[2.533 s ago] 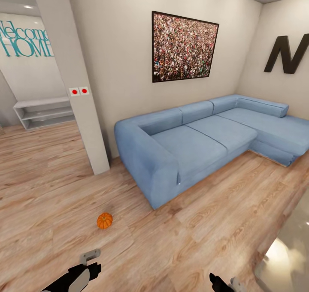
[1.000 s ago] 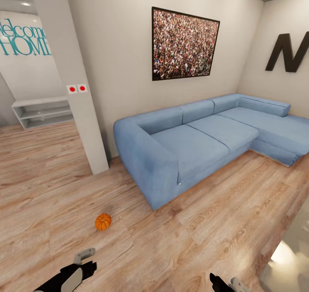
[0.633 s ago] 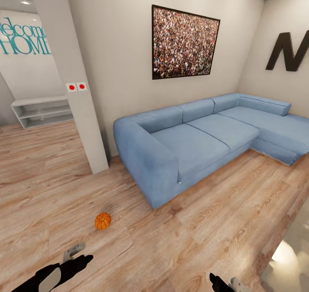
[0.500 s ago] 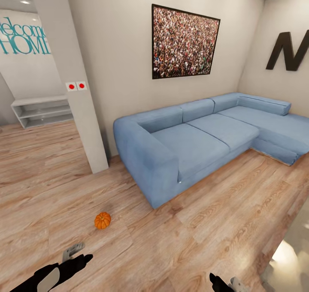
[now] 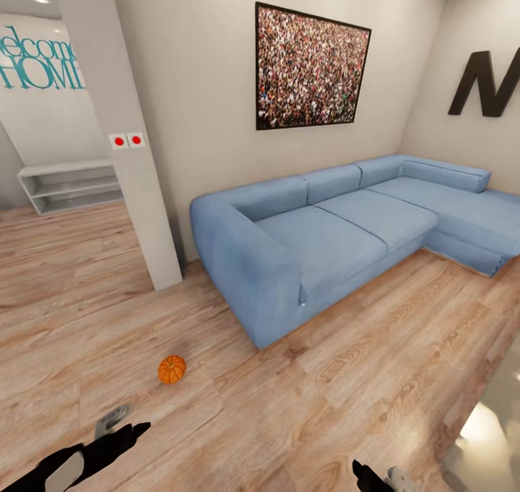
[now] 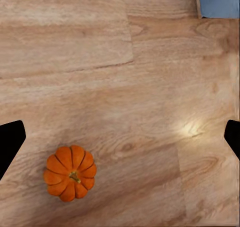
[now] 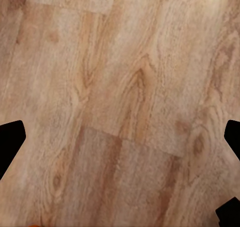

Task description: Place each of the two pumpkins and all three candles from the living room inside a cabinet in the living room (use any cabinet), then make sure every cabinet is closed, and position the cauldron so it is next to a table in the living room.

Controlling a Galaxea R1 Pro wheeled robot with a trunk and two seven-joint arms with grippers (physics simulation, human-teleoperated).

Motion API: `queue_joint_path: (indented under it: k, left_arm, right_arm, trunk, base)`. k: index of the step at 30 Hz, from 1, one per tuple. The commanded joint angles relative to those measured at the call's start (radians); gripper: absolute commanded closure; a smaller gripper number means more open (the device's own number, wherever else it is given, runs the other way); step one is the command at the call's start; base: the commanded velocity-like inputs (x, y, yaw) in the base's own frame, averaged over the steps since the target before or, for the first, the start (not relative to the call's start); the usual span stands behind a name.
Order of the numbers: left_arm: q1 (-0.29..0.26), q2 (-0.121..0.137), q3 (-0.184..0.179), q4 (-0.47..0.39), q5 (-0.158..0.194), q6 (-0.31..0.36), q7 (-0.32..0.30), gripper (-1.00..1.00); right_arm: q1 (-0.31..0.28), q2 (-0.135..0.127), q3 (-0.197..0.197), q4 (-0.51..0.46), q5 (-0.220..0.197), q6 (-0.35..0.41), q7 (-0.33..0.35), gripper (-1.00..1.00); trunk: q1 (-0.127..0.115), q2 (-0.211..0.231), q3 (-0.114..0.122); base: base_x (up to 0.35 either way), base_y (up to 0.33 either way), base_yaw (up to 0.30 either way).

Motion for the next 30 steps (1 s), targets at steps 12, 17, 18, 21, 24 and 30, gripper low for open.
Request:
queue_joint_path:
  k: [12,17,18,21,24,30]
  left_arm:
    - [-0.001,0.013,-0.004,0.023,0.015,0.005,-0.109,-1.00]
    - [-0.001,0.012,-0.005,0.023,0.015,0.005,-0.109,-1.00]
    - [-0.001,0.011,-0.005,0.023,0.015,0.005,-0.109,-1.00]
    - [-0.001,0.007,-0.006,0.023,0.014,0.005,-0.108,-1.00]
    - [-0.001,0.003,-0.006,0.023,0.012,0.005,-0.107,-1.00]
    - [-0.001,-0.001,-0.011,0.023,0.009,0.004,-0.102,-1.00]
  right_arm:
    - [-0.001,-0.001,0.009,0.000,-0.010,-0.004,0.001,-1.00]
    - [-0.001,-0.001,0.009,0.000,-0.009,-0.004,0.001,-1.00]
    - [-0.001,-0.001,0.009,0.000,-0.009,-0.004,0.001,-1.00]
    - [-0.001,-0.001,0.009,0.000,-0.009,-0.004,0.001,-1.00]
    - [-0.001,0.000,0.010,0.000,-0.009,-0.004,0.001,-1.00]
    - [-0.001,0.000,0.010,0.000,-0.009,-0.006,0.001,-1.00]
  trunk:
    - [0.046,-0.085,-0.039]
    - [0.065,-0.120,-0.054]
    - [0.069,-0.127,-0.057]
    - [0.081,-0.148,-0.067]
    - [0.092,-0.169,-0.076]
    - [0.115,-0.211,-0.095]
  base:
    - [0.000,0.000,0.000]
    - [0.000,0.000,0.000]
    - [0.000,0.000,0.000]
    - [0.000,0.000,0.000]
    - [0.000,0.000,0.000]
    - [0.000,0.000,0.000]
